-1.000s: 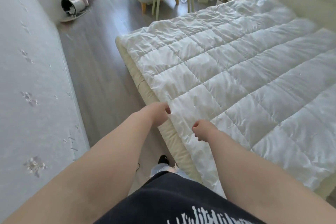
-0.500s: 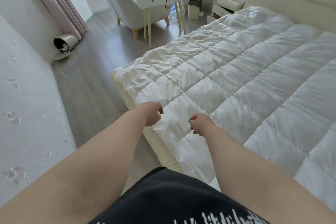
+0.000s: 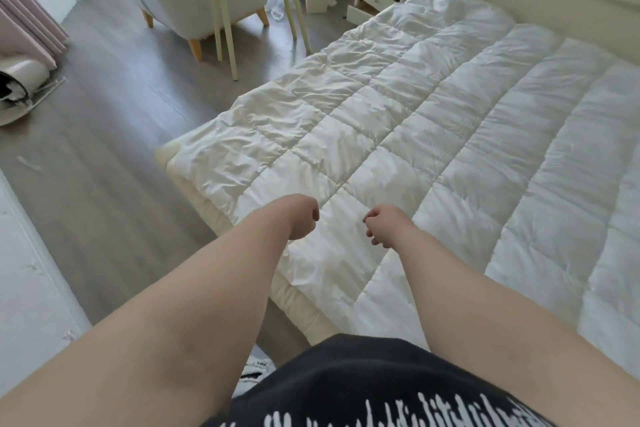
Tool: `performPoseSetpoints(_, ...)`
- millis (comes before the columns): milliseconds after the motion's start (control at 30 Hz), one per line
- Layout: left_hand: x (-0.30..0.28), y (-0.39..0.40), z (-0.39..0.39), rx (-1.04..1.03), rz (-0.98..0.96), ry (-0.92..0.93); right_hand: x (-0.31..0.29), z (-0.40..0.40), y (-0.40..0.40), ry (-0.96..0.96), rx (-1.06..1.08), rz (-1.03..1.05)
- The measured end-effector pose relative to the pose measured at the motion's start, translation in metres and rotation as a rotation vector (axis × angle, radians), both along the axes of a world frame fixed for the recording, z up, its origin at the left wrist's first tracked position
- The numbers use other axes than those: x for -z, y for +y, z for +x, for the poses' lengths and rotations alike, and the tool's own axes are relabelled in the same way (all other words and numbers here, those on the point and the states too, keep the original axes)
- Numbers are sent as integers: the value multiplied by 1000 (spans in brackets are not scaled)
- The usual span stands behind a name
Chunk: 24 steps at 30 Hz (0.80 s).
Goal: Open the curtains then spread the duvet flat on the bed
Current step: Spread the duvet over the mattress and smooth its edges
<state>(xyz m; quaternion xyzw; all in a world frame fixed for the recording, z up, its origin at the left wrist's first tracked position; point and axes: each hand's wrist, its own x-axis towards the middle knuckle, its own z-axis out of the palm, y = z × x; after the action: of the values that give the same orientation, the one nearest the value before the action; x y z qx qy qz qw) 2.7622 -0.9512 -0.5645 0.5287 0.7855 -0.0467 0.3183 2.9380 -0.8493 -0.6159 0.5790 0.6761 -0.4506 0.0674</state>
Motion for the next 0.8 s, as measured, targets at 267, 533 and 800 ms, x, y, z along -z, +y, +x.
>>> performPoseSetpoints(267,4,16,-241,52,-83,52,-2,-215,0,-32,52,-58)
performPoseSetpoints(533,16,41,-400,-19,-164,47,-18,-366,25,-46,8,-96)
performPoseSetpoints(800,65,58,-472,-94,-128,-35,21,-450,52,-75,-68,-136)
